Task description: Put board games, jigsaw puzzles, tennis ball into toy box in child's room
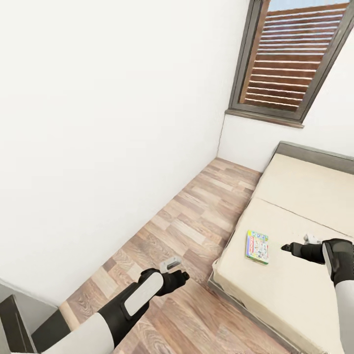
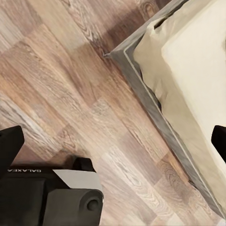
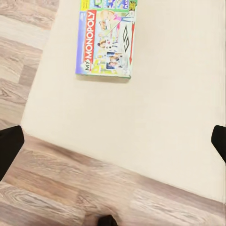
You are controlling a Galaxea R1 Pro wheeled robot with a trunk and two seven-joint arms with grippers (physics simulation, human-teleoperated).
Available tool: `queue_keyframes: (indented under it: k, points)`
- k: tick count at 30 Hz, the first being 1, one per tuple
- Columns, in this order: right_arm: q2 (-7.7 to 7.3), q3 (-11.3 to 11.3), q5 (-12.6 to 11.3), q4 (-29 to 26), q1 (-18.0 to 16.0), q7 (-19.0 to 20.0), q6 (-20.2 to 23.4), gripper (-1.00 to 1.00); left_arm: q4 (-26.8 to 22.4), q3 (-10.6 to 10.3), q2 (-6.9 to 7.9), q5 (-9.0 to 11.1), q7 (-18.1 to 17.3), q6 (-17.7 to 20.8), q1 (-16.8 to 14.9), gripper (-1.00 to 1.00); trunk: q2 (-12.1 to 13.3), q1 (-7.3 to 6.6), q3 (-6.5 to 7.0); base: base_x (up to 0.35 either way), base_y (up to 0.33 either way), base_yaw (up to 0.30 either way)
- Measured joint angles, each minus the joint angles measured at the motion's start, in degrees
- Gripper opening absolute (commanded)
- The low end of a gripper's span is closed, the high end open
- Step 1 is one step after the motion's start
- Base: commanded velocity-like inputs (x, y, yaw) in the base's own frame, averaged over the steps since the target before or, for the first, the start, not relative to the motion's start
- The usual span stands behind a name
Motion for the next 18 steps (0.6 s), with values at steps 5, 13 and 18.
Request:
queue_keyframes:
  k: [5, 13, 18]
  points:
    - [0.17, 0.1, 0.0, -0.4, 0.2, -0.1, -0.1, 1.0, 0.0, 0.0, 0.41, -0.1, -0.2, 0.0, 0.1, 1.0, 0.0, -0.02, 0.34, 0.132, 0.0, -0.234]
    - [1.01, 0.2, 0.1, -0.8, 0.5, -0.1, -0.2, 1.0, 0.0, 0.1, 0.59, -0.4, -0.2, 0.0, 0.2, 1.0, 0.0, -0.01, 0.92, 0.249, 0.0, -0.22]
    - [1.64, 0.2, 0.1, -1.4, 0.7, 0.0, -0.2, 1.0, 0.0, 0.1, 1.11, -0.3, -0.2, -0.1, 0.2, 1.0, 0.0, -0.01, 1.3, 0.059, 0.0, -0.205]
